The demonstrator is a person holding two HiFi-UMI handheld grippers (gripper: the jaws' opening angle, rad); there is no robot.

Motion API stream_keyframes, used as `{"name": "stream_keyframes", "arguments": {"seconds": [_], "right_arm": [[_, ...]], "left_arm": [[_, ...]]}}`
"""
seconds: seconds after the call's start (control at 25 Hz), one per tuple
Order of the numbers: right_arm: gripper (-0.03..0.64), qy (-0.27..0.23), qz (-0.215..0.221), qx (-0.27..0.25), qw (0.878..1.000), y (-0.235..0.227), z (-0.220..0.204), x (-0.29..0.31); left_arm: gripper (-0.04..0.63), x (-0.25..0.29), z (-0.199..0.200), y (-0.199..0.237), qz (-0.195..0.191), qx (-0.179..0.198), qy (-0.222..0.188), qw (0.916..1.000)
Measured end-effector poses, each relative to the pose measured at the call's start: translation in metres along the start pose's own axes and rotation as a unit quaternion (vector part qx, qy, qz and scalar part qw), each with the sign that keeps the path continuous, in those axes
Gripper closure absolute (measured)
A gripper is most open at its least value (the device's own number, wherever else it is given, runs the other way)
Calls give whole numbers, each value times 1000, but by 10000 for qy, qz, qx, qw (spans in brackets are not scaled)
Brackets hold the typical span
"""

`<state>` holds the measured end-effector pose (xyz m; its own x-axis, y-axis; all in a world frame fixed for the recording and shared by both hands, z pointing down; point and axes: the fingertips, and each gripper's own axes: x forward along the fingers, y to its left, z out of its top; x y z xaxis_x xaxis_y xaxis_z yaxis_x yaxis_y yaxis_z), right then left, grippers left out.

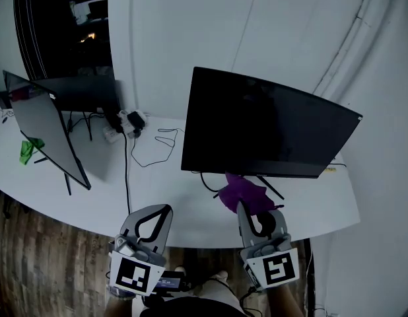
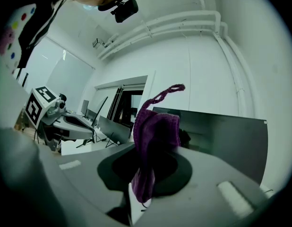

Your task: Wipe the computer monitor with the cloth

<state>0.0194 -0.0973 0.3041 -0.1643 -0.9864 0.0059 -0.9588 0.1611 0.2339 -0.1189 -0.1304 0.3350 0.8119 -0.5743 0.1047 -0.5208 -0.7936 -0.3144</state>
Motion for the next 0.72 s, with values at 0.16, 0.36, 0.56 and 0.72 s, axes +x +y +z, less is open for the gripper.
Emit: {"name": "stream_keyframes", "arguments": {"seconds": [0.16,0.36,0.56,0.72], "right_arm": [[558,-213,80,-241,9995,-13,20,20],[558,-482,154,-541,9973,-30,50,39],[558,-880,173,-830,9925,-52,90,64],[558,-1154,217,-997,9881,-68,125,83]], "left_arm": [[591,3,7,12,49,11,-85,10000],[591,2,11,22,226,43,-30,9997],[591,9,13,30,383,-23,-55,9993],[591,14,15,31,436,-23,-40,9990]]}}
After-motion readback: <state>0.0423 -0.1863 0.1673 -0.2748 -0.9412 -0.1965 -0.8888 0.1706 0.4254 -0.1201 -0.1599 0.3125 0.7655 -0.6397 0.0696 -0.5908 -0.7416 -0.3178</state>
